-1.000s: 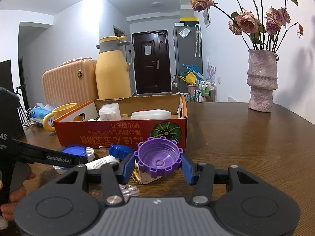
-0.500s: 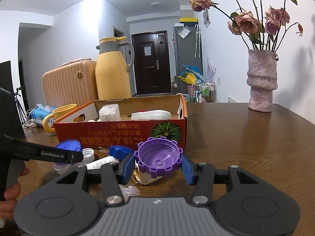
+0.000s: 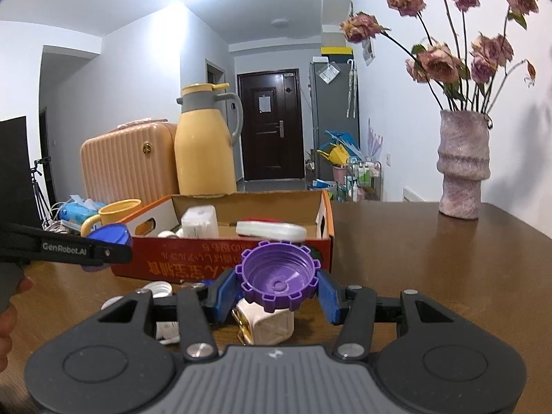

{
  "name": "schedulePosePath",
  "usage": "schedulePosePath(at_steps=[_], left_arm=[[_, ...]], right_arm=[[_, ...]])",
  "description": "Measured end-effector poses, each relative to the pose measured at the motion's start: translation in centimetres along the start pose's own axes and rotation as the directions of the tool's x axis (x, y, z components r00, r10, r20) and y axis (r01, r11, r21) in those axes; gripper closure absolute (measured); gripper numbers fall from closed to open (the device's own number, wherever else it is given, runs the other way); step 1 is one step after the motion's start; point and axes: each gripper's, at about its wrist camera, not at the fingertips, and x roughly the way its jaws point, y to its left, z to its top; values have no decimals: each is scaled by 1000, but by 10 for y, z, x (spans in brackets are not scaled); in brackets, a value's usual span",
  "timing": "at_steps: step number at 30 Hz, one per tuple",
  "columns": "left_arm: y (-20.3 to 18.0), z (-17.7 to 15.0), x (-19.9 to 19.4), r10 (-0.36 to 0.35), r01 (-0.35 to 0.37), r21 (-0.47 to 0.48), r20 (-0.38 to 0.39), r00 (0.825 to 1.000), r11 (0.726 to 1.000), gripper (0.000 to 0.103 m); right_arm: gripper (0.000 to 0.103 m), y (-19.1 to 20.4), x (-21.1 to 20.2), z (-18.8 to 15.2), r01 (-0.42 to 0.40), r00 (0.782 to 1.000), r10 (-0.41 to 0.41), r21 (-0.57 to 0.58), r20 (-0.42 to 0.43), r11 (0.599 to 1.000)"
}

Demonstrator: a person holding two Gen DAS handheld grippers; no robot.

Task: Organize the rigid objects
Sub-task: 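Carry the blue-lidded jar with the left gripper while the right gripper carries the purple cap to the box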

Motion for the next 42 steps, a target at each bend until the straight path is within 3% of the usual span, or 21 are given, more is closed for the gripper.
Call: schedulePosePath(at_steps=[12,21,34,42], left_arm=[[12,33,-14,35,-32,-30,96,995,999,35],[18,56,2,71,-59,-89,133,989,994,35],[25,80,39,108,-86,-150,141,984,985,35],[25,88,68,110,-91,-152,121,986,984,35]], right_arm=[[53,12,15,42,-8,998,11,-49,67,999],[53,20,48,63,-8,996,11,-33,84,999],[53,19,105,82,3,996,-6,28,86,1000],[53,11,138,85,37,999,-39,50,37,998]])
